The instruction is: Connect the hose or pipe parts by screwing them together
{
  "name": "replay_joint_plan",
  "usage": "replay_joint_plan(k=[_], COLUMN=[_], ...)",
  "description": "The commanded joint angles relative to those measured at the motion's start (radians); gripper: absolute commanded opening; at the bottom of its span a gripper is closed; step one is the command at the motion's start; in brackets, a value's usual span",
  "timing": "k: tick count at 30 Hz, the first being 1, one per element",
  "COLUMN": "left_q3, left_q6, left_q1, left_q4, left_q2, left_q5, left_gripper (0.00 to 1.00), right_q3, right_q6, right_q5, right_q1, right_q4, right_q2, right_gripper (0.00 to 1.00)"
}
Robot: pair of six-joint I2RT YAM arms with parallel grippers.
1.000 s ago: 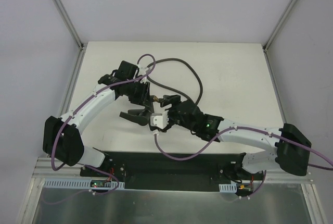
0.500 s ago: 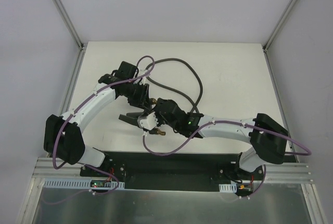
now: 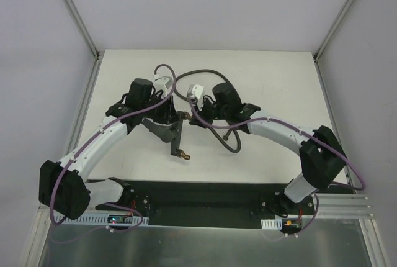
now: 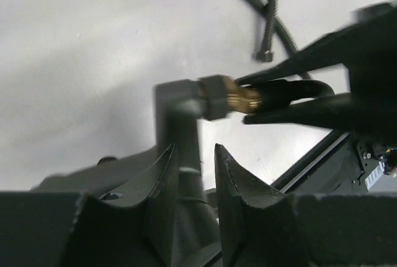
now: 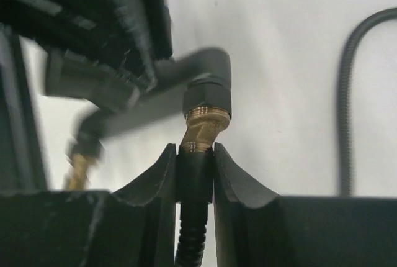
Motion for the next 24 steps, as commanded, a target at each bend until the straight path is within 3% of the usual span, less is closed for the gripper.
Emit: replay_joint_plan(k=[1,5,12,14,18,24], left_q3=[-0.068,-0.080,-0.088,-0.088,-0.128,-0.186], left_q6=[-0.008,-0.013,-0.040,-0.051,-0.086,-0.128], left_q1=[-0.013,-0.013,-0.011,-0.011,-0.011,-0.011], left_q4=[0.306,0.315,0.309,0.273,0.248,0.255], left_q2=[-0.123,-0.117,-0.112,-0.119,-0.151,-0.157], left_q5=[0.074,0.097,0.043,0.013,-0.018,0.026], left_gripper=[0.00,0.00,0.00,0.08,0.44,0.51], right_q3=[-0.047,-0.081,-0.128,-0.148,-0.191,-0.274], right_q6=[0.716,0.704,0.861,0.885,0.933,1.051], right_q5=[-0.536,-0.518,-0.535,-0.522,-0.464,-0.335], right_q1=[-0.114,-0.126,-0.180,-0.195,-0.201,-0.201], right_q4=[0.505,0.518,0.633,0.636,0.686,0.794], right_q2=[-0.018,-0.041,-0.026,-0.027,-0.041,-0.058], right_gripper=[0.01,0.01,0.01,0.01,0.01,0.01])
